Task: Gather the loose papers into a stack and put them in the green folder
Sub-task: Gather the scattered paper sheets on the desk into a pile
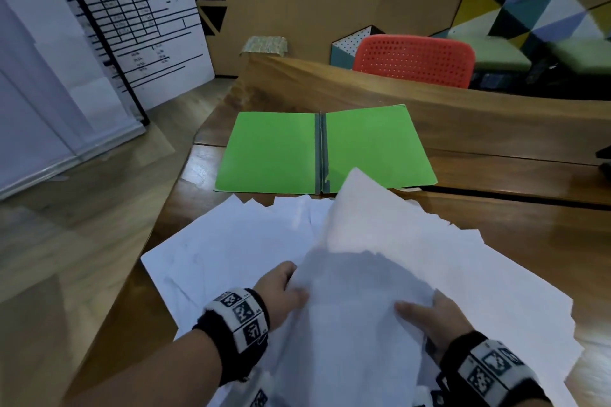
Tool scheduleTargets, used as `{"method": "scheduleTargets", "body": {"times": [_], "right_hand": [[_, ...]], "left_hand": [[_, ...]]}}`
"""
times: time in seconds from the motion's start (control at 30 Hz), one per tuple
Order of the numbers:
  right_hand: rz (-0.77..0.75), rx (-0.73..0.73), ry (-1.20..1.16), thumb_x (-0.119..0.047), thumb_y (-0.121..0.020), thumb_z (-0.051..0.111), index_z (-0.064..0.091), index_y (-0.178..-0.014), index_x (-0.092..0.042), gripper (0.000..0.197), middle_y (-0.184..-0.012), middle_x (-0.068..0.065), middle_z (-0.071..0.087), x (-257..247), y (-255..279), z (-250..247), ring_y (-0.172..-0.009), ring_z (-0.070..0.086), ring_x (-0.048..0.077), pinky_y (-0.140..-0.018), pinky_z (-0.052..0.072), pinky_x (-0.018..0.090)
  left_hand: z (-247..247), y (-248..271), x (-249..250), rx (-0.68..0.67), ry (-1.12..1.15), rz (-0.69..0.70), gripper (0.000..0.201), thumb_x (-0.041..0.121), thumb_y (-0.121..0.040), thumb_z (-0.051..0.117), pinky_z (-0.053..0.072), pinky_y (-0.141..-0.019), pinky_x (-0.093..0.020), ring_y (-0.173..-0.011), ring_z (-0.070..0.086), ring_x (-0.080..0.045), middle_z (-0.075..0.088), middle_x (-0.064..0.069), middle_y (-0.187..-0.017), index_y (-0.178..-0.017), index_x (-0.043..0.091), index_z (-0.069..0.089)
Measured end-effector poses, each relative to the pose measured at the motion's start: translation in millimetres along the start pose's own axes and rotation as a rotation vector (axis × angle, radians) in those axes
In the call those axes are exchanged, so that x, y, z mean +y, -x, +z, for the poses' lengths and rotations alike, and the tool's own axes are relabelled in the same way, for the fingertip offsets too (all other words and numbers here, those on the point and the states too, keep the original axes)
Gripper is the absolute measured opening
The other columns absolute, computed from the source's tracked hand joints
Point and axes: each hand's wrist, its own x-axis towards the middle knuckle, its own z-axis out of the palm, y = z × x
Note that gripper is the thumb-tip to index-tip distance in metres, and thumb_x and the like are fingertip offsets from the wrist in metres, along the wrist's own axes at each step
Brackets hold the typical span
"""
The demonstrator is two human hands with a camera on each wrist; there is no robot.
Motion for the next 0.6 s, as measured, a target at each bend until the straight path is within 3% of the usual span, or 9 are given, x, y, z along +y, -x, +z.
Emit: {"method": "scheduleTargets", "body": {"times": [0.07,0.1,0.17,0.23,0.3,0.37,0.43,0.5,0.6], "right_hand": [[-0.030,0.017,0.050,-0.023,-0.025,0.094,0.060,-0.112,-0.002,0.096,-0.103,0.021,0.070,5,-7,3,-0.095,0.066,0.043,-0.085,0.051,0.060],[-0.063,0.052,0.095,-0.021,-0.030,0.094,0.061,-0.110,-0.002,0.089,-0.098,0.018,0.070,8,-12,4,-0.095,0.066,0.041,-0.087,0.051,0.058],[-0.073,0.118,0.177,-0.007,-0.056,0.084,0.060,-0.107,-0.004,0.056,-0.090,0.012,0.068,9,-13,2,-0.093,0.066,0.036,-0.089,0.051,0.055],[-0.066,0.166,0.237,-0.007,-0.062,0.077,0.063,-0.107,-0.004,0.048,-0.092,0.015,0.070,17,-21,-3,-0.090,0.067,0.036,-0.088,0.053,0.055],[-0.067,0.176,0.251,-0.006,-0.064,0.077,0.065,-0.107,-0.003,0.045,-0.097,0.020,0.071,24,-27,-4,-0.091,0.067,0.038,-0.087,0.052,0.056],[-0.046,0.163,0.259,-0.001,-0.069,0.075,0.066,-0.098,-0.006,0.031,-0.094,0.021,0.071,24,-27,-3,-0.091,0.067,0.039,-0.088,0.052,0.057],[-0.027,0.147,0.259,-0.002,-0.065,0.076,0.066,-0.098,-0.004,0.034,-0.092,0.022,0.071,23,-27,-1,-0.089,0.068,0.040,-0.087,0.052,0.057],[-0.024,0.139,0.313,-0.013,-0.055,0.080,0.066,-0.102,-0.003,0.050,-0.093,0.021,0.071,24,-27,2,-0.087,0.068,0.038,-0.085,0.054,0.054],[-0.027,0.111,0.359,-0.027,-0.044,0.081,0.066,-0.100,-0.004,0.062,-0.093,0.018,0.071,21,-28,5,-0.087,0.068,0.036,-0.084,0.055,0.052]], "left_hand": [[-2,2,-4,0.071,0.096,-0.020,0.021,0.024,-0.063,0.062,0.051,-0.082,-0.038,-0.085,0.058,-0.020,0.059,0.004,-0.082,-0.077,0.030,0.048],[-4,4,-7,0.151,0.125,-0.047,0.024,0.021,-0.066,0.065,0.050,-0.081,-0.038,-0.087,0.057,-0.022,0.058,0.003,-0.087,-0.081,0.029,0.049],[-14,6,-15,0.425,0.000,-0.181,0.037,0.018,-0.073,0.067,0.047,-0.090,-0.037,-0.105,0.056,-0.027,0.054,-0.004,-0.114,-0.106,0.025,0.053],[-31,9,-23,0.614,-0.161,-0.393,0.062,0.022,-0.074,0.066,0.043,-0.100,-0.041,-0.119,0.050,-0.034,0.042,-0.012,-0.136,-0.131,0.019,0.042],[-44,11,-28,0.615,-0.106,-0.535,0.075,0.021,-0.076,0.065,0.041,-0.102,-0.043,-0.124,0.046,-0.038,0.033,-0.017,-0.143,-0.141,0.016,0.028],[-49,8,-33,0.582,-0.029,-0.600,0.080,0.020,-0.077,0.065,0.039,-0.104,-0.044,-0.125,0.045,-0.039,0.031,-0.020,-0.145,-0.144,0.013,0.021],[-52,6,-34,0.568,0.042,-0.616,0.084,0.021,-0.077,0.067,0.038,-0.104,-0.041,-0.126,0.044,-0.039,0.035,-0.021,-0.143,-0.144,0.011,0.018],[-54,4,-33,0.532,0.110,-0.581,0.080,0.018,-0.079,0.067,0.038,-0.097,-0.035,-0.125,0.046,-0.037,0.041,-0.021,-0.141,-0.143,0.004,0.022],[-52,6,-28,0.387,0.101,-0.445,0.056,0.025,-0.084,0.064,0.038,-0.090,-0.030,-0.119,0.051,-0.033,0.053,-0.019,-0.133,-0.130,-0.001,0.046]]}}
